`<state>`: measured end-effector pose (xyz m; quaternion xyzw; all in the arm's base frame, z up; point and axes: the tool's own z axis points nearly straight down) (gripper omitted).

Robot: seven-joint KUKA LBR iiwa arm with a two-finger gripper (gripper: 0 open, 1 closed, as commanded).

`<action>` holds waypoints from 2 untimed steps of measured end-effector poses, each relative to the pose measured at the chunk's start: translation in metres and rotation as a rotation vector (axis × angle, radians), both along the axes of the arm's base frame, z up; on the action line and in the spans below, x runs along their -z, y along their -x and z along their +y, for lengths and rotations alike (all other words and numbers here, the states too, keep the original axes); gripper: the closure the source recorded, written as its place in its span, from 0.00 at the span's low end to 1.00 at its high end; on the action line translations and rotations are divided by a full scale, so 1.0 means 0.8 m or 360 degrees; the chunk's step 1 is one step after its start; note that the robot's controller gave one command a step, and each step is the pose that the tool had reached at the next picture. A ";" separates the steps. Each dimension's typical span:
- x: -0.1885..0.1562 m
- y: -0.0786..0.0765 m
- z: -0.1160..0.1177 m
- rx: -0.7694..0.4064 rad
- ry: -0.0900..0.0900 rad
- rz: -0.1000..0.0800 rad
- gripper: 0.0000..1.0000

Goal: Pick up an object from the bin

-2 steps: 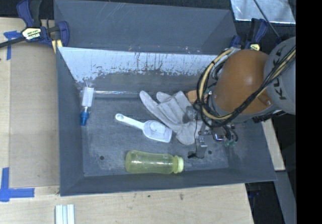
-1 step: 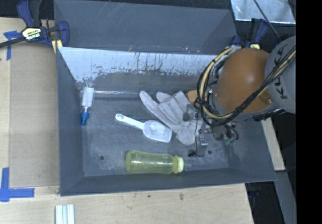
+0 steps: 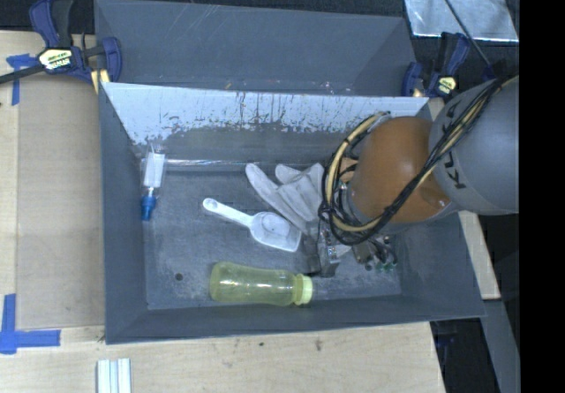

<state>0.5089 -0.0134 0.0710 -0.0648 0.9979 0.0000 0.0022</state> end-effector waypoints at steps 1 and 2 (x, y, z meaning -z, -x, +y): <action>0.001 0.001 0.000 -0.0001 0.0001 0.0005 0.00; 0.001 0.001 0.000 -0.0001 0.0001 0.0004 0.00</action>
Offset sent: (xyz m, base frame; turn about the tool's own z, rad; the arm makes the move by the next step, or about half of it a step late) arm 0.0000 0.0000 0.0000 0.0000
